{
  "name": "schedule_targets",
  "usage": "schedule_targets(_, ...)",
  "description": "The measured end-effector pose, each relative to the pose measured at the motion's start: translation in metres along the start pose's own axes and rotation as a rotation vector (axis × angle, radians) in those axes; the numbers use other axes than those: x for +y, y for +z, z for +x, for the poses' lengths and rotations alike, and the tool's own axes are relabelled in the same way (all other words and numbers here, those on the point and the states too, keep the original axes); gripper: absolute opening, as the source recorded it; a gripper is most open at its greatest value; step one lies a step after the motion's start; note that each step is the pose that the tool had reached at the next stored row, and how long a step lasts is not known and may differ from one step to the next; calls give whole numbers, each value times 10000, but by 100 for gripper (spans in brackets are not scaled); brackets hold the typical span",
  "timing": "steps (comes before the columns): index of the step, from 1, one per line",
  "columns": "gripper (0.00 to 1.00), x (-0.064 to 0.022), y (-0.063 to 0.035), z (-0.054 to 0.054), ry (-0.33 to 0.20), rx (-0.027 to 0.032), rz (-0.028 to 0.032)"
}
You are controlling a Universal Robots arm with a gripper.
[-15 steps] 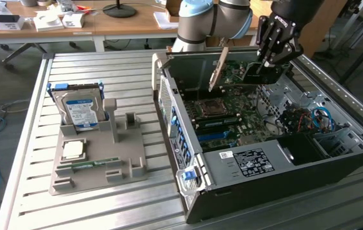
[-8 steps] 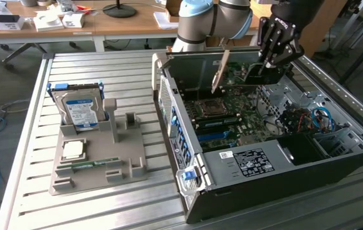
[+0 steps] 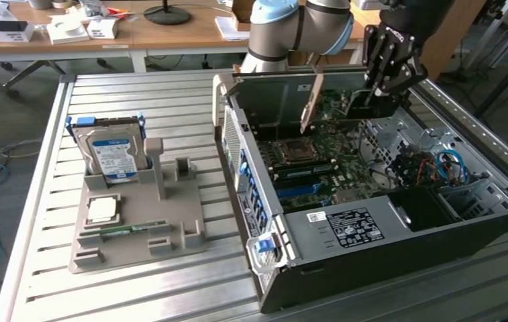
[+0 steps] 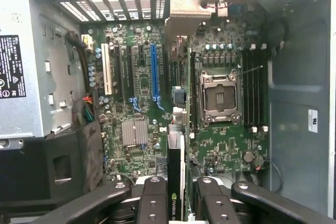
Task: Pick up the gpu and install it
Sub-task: 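Insert the gpu into the slot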
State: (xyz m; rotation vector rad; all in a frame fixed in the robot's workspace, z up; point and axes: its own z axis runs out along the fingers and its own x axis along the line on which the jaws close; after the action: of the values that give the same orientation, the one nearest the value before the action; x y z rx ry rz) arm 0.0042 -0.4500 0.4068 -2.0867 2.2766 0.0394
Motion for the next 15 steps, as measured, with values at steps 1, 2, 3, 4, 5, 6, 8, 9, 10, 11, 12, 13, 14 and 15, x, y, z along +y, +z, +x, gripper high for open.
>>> schedule_targets(1, 26, 0, 2, 5, 1, 2, 0)
schedule_targets(2, 26, -1, 5, 12, 0, 4, -1)
schedule_targets(3, 26, -2, 8, 20, 0, 3, -1)
schedule_targets(4, 26, -1, 10, 24, 2, 1, 0)
schedule_targets(5, 26, -2, 10, 27, 2, 3, 0)
schedule_targets(6, 26, -2, 10, 27, 1, 11, 1)
schedule_targets(8, 26, -2, 10, 27, 0, 20, 1)
schedule_targets(9, 26, -2, 10, 27, 0, 21, 1)
schedule_targets(10, 26, -2, 10, 28, 0, 21, 1)
schedule_targets(11, 26, -2, 10, 27, 0, 21, 1)
schedule_targets(12, 26, -2, 10, 27, 0, 21, 2)
schedule_targets(13, 26, -2, 10, 27, 0, 21, 1)
schedule_targets(14, 26, -2, 10, 28, 0, 23, 1)
schedule_targets(15, 26, -3, 10, 27, 0, 33, 0)
